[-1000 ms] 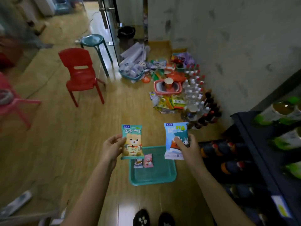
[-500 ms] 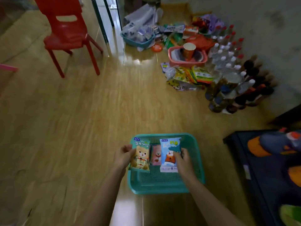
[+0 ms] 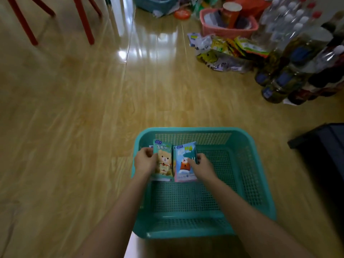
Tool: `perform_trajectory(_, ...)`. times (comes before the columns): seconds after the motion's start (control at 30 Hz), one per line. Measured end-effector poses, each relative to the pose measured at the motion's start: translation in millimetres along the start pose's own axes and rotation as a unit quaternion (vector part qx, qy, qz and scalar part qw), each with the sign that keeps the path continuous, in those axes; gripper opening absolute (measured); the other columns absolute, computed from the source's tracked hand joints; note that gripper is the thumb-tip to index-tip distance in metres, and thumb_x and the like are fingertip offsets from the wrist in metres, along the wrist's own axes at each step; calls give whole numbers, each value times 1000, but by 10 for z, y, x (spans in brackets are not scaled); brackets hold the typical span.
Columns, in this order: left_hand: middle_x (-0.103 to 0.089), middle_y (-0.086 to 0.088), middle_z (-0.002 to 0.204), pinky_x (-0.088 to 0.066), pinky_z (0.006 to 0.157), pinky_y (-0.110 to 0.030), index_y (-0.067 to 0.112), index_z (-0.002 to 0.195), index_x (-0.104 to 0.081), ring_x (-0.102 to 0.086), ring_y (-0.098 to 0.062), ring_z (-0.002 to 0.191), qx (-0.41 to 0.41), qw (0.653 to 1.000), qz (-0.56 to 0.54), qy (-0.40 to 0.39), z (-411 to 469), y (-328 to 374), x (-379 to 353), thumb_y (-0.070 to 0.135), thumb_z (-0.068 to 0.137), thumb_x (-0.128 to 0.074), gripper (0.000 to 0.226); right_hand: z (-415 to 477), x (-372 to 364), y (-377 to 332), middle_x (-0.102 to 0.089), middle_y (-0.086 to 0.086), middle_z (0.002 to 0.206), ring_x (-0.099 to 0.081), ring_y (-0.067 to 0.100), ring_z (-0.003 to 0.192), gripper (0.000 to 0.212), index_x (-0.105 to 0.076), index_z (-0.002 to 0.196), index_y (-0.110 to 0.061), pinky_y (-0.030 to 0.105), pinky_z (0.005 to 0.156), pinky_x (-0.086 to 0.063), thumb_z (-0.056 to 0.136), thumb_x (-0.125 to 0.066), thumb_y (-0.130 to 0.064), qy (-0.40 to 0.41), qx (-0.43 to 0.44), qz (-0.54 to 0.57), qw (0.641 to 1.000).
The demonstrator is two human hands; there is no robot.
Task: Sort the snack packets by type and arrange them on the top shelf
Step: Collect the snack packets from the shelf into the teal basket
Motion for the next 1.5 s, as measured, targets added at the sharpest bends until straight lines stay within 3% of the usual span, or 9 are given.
perform_trajectory(0.23, -61, -19, 120, -42, 89, -35, -2, 114, -57, -56, -33, 110, -55, 991, 111, 53, -64, 33, -141, 3, 90, -49, 26, 82, -41, 128, -56, 16, 112, -49, 26, 83, 36, -50, 107, -2, 32, 67, -37, 91, -55, -34, 80, -1, -132, 988)
perform_trajectory(0.37, -60, -15, 121, -44, 92, -37, 3, 119, -56, -56, -31, 111, -93, 982, 158, 34, -186, 170, -25, 8, 88, -54, 32, -37, 192, 6, -52, 11, 113, -53, 29, 100, 35, -50, 104, -6, 32, 72, -38, 88, -58, -36, 95, 33, -179, 979)
perform_trajectory(0.47, -66, -4, 111, -50, 80, -33, 10, 111, -62, -63, -24, 98, -133, 973, 189, 0, -579, 593, 346, 15, 89, -55, 23, -501, 727, -328, -60, 11, 108, -57, 28, 100, 21, -59, 98, -10, 34, 81, -45, 87, -58, -28, 95, 89, -170, 977)
perform_trajectory(0.53, -66, 2, 100, -49, 70, -31, 13, 104, -64, -63, -19, 87, -170, 962, 216, -12, -955, 1060, 696, 18, 91, -54, 18, -996, 1277, -670, -63, 8, 107, -59, 26, 100, 18, -63, 99, -11, 37, 85, -47, 87, -59, -24, 111, 123, -172, 971)
perform_trajectory(0.67, -66, 3, 89, -55, 73, -41, 15, 97, -66, -63, -16, 75, -260, 934, 243, -6, -1897, 2388, 1445, 22, 91, -55, 14, -2231, 2588, -1516, -65, 0, 102, -61, 19, 95, 17, -64, 101, -16, 38, 81, -51, 88, -59, -26, 164, 149, -162, 962)
perform_trajectory(0.77, -67, 6, 86, -56, 69, -40, 17, 96, -67, -64, -15, 70, -329, 910, 251, 10, -2753, 3480, 1963, 24, 90, -56, 14, -3269, 3583, -2188, -61, -3, 93, -56, 15, 87, 15, -64, 100, -17, 26, 69, -46, 88, -60, -24, 224, 176, -161, 945)
perform_trajectory(1.0, -63, 9, 82, -53, 71, -37, 18, 101, -65, -63, -17, 74, -434, 844, 312, -43, -4771, 5577, 2988, 28, 90, -56, 18, -5763, 5326, -3273, -64, -5, 99, -60, 15, 92, 17, -63, 104, -19, 32, 78, -49, 88, -60, -18, 336, 185, -127, 915)
perform_trajectory(1.27, -56, 17, 69, -52, 66, -36, 19, 96, -66, -62, -16, 66, -551, 781, 284, -78, -6120, 6443, 3447, 27, 87, -60, 13, -7823, 5805, -3175, -63, -8, 101, -60, 14, 92, 24, -59, 112, -23, 30, 75, -47, 88, -58, -24, 473, 98, -109, 869)
perform_trajectory(1.5, -65, 5, 76, -52, 58, -35, 22, 95, -64, -64, -20, 69, -662, 681, 275, -147, -7091, 6506, 3223, 29, 86, -60, 12, -9208, 5468, -2716, -58, -13, 109, -58, 9, 98, 32, -55, 120, -26, 27, 78, -47, 88, -56, -28, 595, 10, -69, 801)
Point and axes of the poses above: each hand's wrist, its own z-axis towards the middle knuckle, its own x-axis out of the back of the hand, y = z × x, the point moved 2 cm from there along z, towards the middle knuckle
